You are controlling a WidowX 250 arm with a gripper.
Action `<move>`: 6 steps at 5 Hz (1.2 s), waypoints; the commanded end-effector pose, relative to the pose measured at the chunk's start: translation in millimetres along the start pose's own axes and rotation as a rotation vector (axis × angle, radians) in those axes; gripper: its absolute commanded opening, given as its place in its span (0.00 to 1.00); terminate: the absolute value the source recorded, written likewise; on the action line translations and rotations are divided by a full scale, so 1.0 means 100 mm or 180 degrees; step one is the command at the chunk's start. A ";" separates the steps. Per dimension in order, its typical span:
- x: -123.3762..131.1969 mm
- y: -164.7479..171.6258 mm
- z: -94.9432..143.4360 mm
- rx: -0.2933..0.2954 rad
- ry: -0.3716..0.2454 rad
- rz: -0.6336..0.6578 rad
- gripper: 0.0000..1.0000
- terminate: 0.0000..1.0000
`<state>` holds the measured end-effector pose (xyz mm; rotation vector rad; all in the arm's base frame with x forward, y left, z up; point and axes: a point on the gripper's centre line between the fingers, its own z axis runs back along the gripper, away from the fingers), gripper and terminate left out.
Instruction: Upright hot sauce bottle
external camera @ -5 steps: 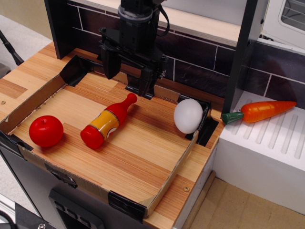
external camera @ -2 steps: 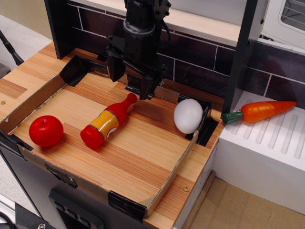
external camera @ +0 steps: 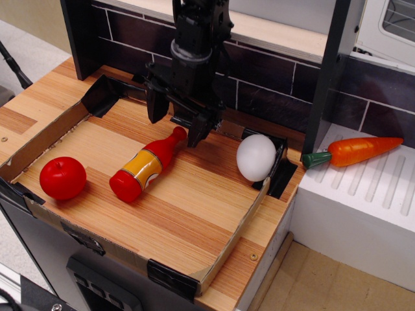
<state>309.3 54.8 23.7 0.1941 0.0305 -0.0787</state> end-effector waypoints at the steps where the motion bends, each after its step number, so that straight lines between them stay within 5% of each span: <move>1: 0.09 0.00 0.04 -0.0053 -0.0306 -0.0066 1.00 0.00; 4: 0.06 -0.04 -0.04 -0.0072 -0.0385 -0.0162 1.00 0.00; 5: 0.06 -0.02 0.02 -0.0090 -0.0473 -0.0136 0.00 0.00; 6: 0.07 -0.01 0.13 -0.0132 -0.0548 -0.0075 0.00 0.00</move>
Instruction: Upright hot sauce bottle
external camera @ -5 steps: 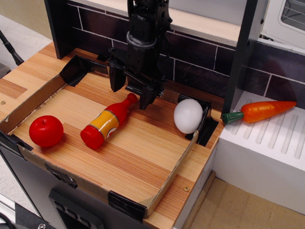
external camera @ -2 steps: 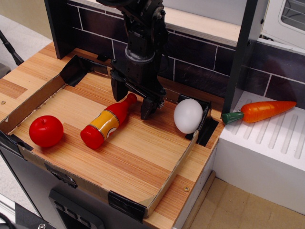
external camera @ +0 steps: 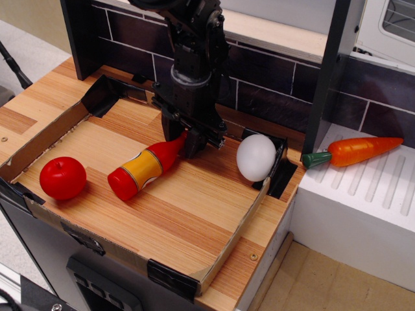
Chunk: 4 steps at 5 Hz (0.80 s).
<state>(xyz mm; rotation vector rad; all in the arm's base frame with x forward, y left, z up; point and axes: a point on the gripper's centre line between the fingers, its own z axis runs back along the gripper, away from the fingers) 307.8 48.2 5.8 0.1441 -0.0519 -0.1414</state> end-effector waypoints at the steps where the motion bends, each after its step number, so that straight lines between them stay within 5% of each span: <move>1: 0.10 0.09 0.44 -0.0007 -0.0359 0.0205 0.00 0.00; 4: 0.01 0.23 1.08 -0.0293 -0.1500 0.0677 0.00 0.00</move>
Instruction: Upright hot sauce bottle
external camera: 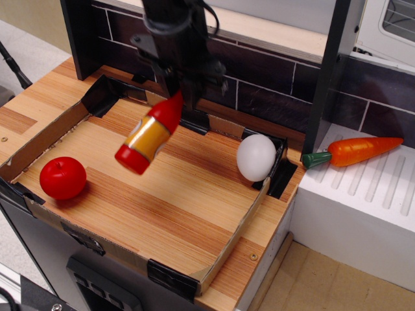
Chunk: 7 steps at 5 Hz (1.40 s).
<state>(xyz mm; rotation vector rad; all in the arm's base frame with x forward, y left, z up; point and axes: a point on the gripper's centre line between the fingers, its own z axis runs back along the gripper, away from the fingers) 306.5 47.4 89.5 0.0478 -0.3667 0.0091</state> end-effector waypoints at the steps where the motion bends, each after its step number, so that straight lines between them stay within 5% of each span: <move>1: 0.09 0.12 0.32 -0.0076 -0.0781 0.0280 0.00 0.00; 2: 0.05 0.12 0.35 0.0053 -0.1287 0.0281 0.00 0.00; 3: -0.05 0.14 0.33 0.0115 -0.1557 0.0084 0.00 0.00; 6: -0.29 0.20 0.33 -0.0038 -0.2034 -0.0064 0.00 0.00; 7: -0.35 0.21 0.28 -0.0044 -0.2326 -0.0033 0.00 0.00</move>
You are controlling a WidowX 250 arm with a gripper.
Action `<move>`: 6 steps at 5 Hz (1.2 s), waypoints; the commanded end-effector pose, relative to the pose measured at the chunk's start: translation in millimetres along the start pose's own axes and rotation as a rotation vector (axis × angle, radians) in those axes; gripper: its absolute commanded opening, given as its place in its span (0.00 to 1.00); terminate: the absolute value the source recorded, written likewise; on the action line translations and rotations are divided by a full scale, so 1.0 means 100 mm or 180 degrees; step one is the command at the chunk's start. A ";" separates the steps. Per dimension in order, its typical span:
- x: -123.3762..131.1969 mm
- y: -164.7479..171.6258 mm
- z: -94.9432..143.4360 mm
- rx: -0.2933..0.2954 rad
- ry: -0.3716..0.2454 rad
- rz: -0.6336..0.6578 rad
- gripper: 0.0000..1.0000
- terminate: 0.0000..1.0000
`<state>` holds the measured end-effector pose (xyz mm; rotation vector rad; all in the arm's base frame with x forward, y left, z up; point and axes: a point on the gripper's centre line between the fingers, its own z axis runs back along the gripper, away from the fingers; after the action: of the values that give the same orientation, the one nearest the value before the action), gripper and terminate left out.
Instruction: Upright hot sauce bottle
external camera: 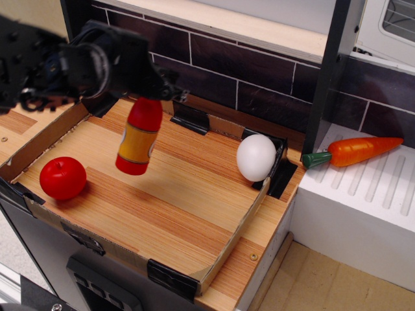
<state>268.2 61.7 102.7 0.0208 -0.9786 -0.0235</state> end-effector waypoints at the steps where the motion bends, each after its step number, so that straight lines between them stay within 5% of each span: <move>1: -0.06 0.05 0.02 0.0061 -0.0592 0.0067 0.00 0.00; 5: -0.26 -0.08 -0.02 0.0028 -0.1148 0.0220 0.00 0.00; 6: -0.23 -0.06 0.03 0.0027 -0.1098 0.0394 1.00 0.00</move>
<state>253.0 53.5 82.9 -0.0526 -1.2940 0.0968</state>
